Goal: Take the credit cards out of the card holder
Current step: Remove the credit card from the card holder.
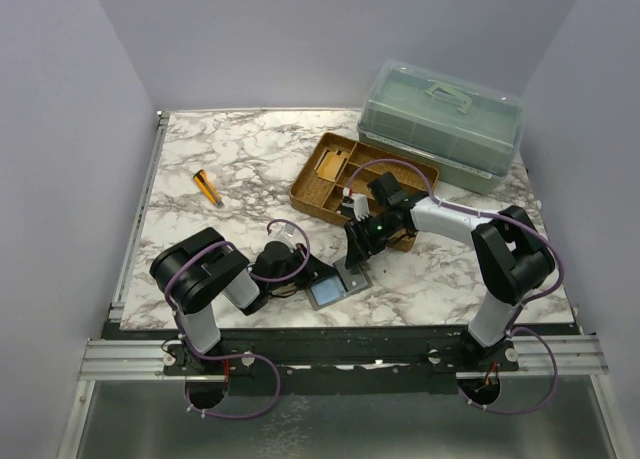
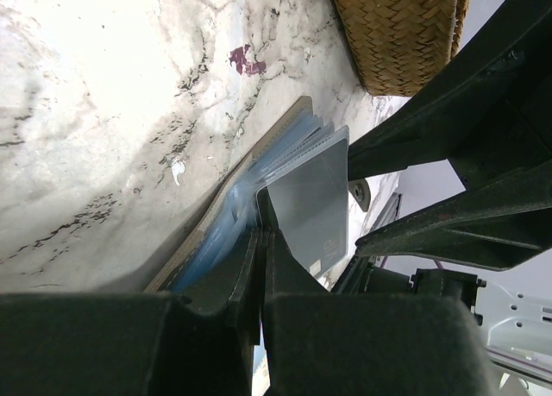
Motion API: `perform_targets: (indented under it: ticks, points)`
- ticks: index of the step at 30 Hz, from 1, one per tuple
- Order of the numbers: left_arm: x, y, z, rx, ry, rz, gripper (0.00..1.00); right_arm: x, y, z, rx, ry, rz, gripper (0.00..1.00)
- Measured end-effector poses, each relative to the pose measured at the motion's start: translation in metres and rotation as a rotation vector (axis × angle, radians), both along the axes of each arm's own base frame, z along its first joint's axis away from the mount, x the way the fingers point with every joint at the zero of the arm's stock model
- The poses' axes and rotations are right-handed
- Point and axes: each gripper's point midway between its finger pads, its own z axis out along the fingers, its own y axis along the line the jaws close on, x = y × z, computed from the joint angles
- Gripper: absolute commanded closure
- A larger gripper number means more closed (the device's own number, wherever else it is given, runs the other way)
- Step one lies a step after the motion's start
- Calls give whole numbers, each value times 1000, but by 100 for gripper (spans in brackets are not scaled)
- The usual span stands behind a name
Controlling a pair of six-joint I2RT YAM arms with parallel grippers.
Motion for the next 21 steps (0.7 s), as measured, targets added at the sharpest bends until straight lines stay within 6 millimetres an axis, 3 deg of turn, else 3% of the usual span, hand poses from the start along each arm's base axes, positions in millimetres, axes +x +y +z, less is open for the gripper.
perform_targets:
  ticks: [21]
  points:
    - [-2, -1, 1, -3, 1, -11, 92, -3, 7, 15, 104, 77, -10, 56]
